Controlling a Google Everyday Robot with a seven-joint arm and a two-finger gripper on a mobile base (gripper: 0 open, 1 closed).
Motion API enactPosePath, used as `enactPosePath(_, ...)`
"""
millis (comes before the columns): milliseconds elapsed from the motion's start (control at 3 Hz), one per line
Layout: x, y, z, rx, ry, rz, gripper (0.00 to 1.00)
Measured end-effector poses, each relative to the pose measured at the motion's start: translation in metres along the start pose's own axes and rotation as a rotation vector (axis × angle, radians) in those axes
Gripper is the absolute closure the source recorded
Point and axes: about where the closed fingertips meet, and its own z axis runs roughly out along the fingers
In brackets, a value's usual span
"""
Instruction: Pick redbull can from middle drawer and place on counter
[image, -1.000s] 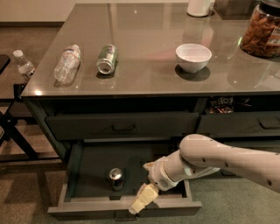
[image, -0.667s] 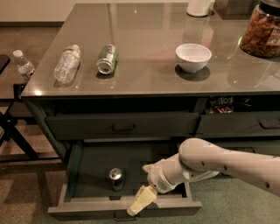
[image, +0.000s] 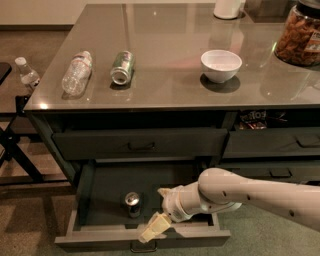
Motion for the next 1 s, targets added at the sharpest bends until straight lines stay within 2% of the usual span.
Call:
enactPosePath(333, 0.002, -0.003, 0.014, 0.000, -0.028, 0.010, 0.00)
enactPosePath(667, -0.011, -0.031, 0.059, 0.010, -0.090, -0.020, 0.00)
enactPosePath(1000, -0.010, -0.031, 0.060, 0.009, -0.091, -0.019, 0.00)
